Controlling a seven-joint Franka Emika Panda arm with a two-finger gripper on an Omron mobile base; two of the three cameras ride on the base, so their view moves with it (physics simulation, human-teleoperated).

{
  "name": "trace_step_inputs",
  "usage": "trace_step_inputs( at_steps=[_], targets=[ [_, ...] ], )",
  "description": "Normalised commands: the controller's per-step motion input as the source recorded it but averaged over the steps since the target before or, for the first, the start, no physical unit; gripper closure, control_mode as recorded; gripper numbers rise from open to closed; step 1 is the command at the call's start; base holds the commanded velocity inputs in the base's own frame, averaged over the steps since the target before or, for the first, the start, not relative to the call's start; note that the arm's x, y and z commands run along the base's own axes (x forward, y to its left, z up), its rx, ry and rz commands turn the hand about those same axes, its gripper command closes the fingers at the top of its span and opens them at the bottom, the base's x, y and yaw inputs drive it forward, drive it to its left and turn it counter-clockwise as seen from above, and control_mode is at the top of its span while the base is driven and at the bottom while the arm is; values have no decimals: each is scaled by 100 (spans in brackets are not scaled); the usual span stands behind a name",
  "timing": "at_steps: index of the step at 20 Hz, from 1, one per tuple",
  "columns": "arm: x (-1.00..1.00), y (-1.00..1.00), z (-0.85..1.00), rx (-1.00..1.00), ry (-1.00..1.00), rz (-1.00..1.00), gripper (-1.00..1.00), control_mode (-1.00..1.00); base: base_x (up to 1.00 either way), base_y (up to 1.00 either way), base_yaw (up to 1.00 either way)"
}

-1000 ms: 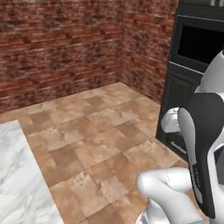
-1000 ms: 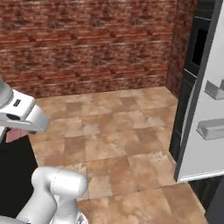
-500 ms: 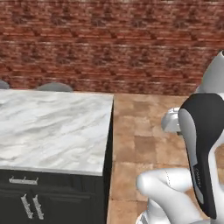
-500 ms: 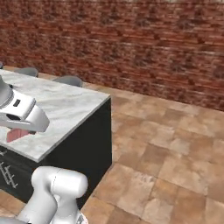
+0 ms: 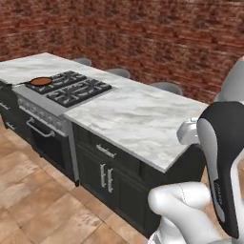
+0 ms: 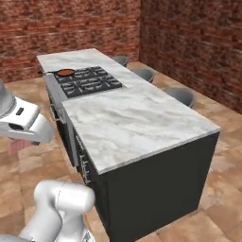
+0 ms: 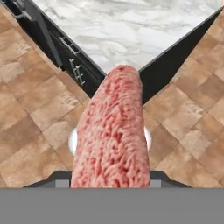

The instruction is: Retrieve the steak from the fridge and place it on the saucepan with marinade on the stove.

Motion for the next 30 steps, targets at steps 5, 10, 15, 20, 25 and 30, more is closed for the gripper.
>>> trace_step_inputs(
  at_steps=[5,10,15,20,25,30],
  targets=[
    [0,0,0,0,0,0,100,100,52,100,27],
    [0,0,0,0,0,0,100,100,89,100,0],
    [0,0,0,0,0,0,100,100,64,100,-3],
    [0,0,0,0,0,0,100,100,60,100,-16],
    [0,0,0,0,0,0,100,100,23,100,-31],
    [0,0,0,0,0,0,100,100,0,100,-47]
  ],
)
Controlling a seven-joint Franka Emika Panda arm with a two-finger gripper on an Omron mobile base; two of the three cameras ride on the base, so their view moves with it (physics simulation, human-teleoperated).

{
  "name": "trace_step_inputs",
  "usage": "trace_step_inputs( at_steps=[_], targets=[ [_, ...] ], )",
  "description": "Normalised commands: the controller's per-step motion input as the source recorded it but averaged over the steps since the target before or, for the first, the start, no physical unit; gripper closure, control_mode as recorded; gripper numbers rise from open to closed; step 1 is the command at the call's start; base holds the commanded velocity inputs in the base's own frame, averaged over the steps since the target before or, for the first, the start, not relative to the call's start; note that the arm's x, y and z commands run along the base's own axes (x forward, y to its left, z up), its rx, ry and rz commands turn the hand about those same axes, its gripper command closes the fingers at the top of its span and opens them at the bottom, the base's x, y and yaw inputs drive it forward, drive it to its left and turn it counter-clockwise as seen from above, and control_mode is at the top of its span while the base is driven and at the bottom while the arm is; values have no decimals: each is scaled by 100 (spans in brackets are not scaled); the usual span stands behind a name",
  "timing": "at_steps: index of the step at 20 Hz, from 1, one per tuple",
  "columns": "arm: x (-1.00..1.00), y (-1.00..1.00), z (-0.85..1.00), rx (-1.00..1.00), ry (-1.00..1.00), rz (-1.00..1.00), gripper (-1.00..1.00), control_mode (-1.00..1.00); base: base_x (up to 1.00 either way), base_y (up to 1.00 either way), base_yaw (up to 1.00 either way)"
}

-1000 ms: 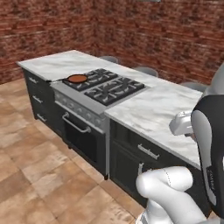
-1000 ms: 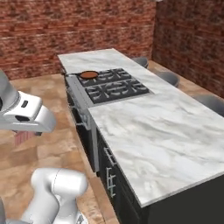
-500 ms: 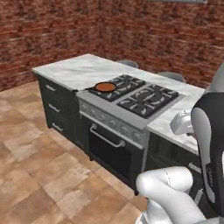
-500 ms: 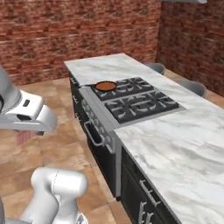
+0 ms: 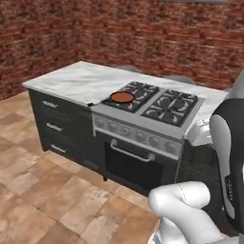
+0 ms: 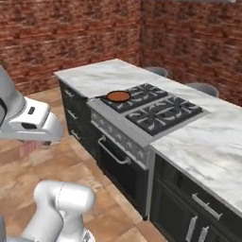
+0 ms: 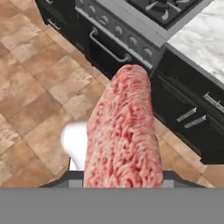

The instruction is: Retrieve the steak from the fridge and place it on the saucepan with marinade on the stove.

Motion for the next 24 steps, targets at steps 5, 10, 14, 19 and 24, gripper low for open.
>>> trace_step_inputs(
  at_steps=[5,10,14,19,24],
  targets=[
    [0,0,0,0,0,0,100,100,0,100,-58],
    [0,0,0,0,0,0,100,100,0,100,-63],
    [0,0,0,0,0,0,100,100,1,100,-57],
    [0,0,0,0,0,0,100,100,8,100,-44],
    [0,0,0,0,0,0,100,100,35,100,-30]
  ],
)
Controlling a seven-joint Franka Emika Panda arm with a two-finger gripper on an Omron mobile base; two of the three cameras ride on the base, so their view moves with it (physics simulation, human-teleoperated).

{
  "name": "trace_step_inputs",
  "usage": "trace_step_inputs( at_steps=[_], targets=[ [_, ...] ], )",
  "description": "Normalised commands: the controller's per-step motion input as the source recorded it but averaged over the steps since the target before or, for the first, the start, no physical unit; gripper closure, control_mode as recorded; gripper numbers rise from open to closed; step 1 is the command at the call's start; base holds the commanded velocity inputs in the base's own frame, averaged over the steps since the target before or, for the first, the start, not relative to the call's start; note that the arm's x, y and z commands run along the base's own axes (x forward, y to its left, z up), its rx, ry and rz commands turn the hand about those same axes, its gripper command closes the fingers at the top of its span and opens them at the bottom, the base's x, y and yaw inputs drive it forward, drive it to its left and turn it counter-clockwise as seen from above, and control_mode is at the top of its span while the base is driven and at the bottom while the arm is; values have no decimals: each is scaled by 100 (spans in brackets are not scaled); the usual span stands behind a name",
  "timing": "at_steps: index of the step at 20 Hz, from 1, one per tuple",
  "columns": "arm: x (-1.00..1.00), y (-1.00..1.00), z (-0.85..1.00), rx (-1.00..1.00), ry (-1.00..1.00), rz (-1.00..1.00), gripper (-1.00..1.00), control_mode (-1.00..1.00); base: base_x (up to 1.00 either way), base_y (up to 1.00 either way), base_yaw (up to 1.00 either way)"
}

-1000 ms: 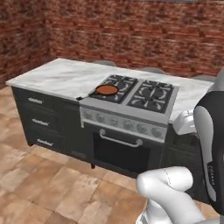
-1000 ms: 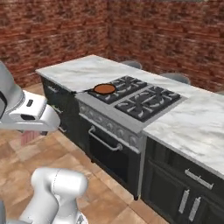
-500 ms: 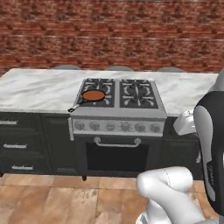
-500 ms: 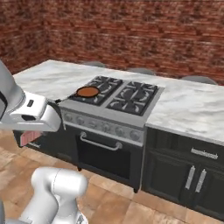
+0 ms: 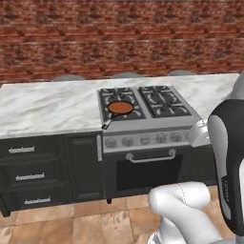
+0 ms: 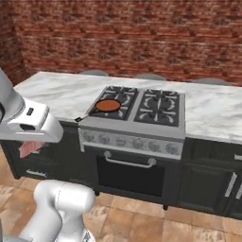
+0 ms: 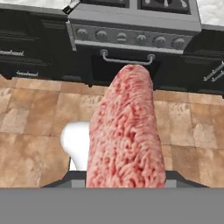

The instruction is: Retrieve the steak from the fridge and place it on the saucepan with marinade on the stove.

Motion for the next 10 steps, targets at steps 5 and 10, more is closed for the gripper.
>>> trace_step_inputs(
  at_steps=[5,10],
  targets=[
    [0,0,0,0,0,0,100,100,57,65,-16],
    [0,0,0,0,0,0,100,100,63,11,-6]
  ],
)
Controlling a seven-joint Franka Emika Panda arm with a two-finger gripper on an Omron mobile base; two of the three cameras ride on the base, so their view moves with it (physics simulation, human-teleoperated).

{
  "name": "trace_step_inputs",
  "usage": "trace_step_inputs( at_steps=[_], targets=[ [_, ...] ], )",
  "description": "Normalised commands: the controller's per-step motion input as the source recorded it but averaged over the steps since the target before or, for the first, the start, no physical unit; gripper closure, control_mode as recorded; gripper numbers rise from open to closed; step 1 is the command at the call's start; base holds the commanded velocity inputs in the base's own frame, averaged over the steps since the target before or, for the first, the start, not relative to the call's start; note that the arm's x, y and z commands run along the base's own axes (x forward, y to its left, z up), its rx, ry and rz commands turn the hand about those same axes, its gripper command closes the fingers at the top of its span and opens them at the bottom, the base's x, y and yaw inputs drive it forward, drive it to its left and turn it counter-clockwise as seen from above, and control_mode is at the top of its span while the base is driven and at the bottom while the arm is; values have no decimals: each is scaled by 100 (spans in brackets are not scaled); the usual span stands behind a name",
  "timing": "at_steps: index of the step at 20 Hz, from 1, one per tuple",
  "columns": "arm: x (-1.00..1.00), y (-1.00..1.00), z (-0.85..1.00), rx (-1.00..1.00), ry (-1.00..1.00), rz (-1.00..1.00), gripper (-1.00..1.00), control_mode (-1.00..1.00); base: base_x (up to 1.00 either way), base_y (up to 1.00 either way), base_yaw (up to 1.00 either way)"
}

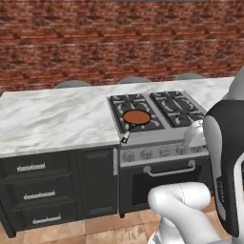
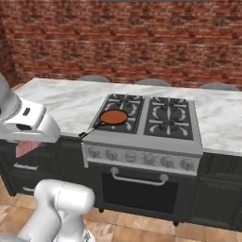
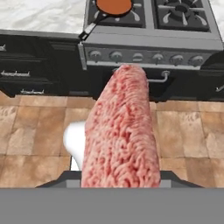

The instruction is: Retrieve the steak from the fridge and place it on the saucepan with marinade on the stove.

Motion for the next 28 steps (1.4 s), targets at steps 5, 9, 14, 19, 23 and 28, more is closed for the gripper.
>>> trace_step_inputs(
  at_steps=[5,9,14,19,23,28],
  targets=[
    [0,0,0,0,0,0,100,100,71,0,-5],
    [0,0,0,0,0,0,100,100,68,0,-7],
    [0,0,0,0,0,0,100,100,55,0,-5],
    [0,0,0,0,0,0,100,100,42,0,-4],
    [0,0,0,0,0,0,100,100,39,3,0],
    [0,0,0,0,0,0,100,100,34,1,0]
  ],
)
